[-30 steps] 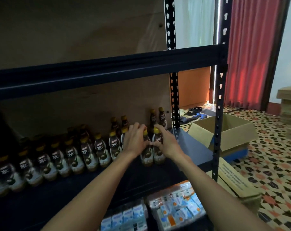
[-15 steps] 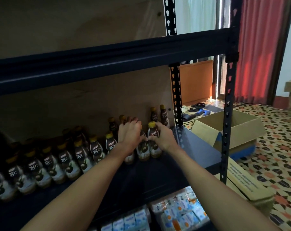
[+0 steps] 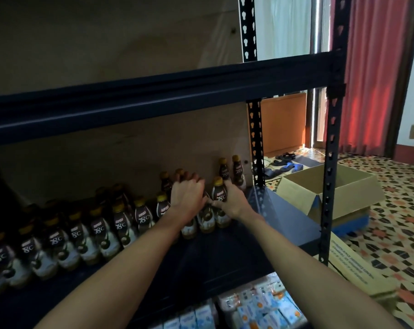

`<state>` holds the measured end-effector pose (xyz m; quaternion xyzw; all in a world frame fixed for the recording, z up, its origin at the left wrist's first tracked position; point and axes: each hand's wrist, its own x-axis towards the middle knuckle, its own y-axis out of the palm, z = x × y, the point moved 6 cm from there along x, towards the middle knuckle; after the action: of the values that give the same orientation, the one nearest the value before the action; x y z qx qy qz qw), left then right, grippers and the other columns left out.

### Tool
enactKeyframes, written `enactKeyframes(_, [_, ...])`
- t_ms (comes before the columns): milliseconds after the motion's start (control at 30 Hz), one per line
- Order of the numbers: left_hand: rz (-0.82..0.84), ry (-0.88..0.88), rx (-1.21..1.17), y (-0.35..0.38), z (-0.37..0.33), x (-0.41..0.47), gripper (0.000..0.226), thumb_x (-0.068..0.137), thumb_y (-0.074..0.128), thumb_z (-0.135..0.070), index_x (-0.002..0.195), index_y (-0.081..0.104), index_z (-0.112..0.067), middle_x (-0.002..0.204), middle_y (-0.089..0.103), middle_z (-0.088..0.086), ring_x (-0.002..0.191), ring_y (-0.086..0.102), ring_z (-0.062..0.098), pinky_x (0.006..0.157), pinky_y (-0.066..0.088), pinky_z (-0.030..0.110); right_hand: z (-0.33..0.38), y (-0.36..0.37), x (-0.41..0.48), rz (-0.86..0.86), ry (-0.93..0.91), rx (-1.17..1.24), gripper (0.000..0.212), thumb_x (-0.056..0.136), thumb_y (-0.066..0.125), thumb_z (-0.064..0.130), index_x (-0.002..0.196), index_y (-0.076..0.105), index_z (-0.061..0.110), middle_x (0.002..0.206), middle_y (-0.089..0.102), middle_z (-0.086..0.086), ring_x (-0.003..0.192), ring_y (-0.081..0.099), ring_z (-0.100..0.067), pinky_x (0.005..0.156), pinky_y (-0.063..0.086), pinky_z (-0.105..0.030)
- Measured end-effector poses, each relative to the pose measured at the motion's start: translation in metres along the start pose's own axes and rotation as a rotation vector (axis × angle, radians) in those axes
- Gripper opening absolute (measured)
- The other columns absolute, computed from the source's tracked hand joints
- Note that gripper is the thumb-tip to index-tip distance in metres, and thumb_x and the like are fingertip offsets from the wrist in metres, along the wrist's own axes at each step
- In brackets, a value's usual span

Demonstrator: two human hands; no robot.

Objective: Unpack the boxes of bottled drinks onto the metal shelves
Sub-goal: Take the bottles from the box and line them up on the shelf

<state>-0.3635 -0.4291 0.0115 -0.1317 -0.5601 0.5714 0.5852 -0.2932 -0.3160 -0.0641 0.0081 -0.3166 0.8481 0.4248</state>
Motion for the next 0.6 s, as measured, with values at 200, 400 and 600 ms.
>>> enactKeyframes(200, [-0.091,-0.072,-0.061,-0.007,0.009,-0.034,0.064,0.092,0.052,-0.057,0.143,0.042,-0.02,0.138,0.051,0.006,0.13,0.045,0.025,0.114,0.022,0.053,0.005,-0.014,-0.041,-0.103,0.0,0.048,0.089,0.093,0.07,0.033,0.161,0.014,0.018,0.164,0.018,-0.011,0.151,0.021,-0.029,0.119,0.022,-0.037])
enactKeyframes(400, [-0.243,-0.019,-0.239,-0.004,0.0,-0.108,0.05,0.094,0.055,-0.042,0.138,0.053,-0.018,0.146,0.048,0.01,0.137,0.043,0.027,0.117,0.024,0.054,0.017,0.0,-0.096,-0.207,0.005,0.0,0.074,0.096,0.064,0.027,0.157,0.022,0.032,0.167,-0.009,-0.003,0.155,0.002,-0.026,0.122,0.016,-0.037])
enactKeyframes(600, [-0.078,-0.148,-0.307,0.029,-0.008,-0.205,0.048,0.101,0.035,-0.046,0.138,0.053,-0.021,0.146,0.049,0.005,0.139,0.041,0.021,0.117,0.02,0.048,0.02,0.058,-0.168,-0.136,-0.117,-0.153,0.064,0.101,0.054,0.034,0.158,0.025,0.024,0.167,0.001,-0.014,0.155,0.0,-0.03,0.125,0.014,-0.048])
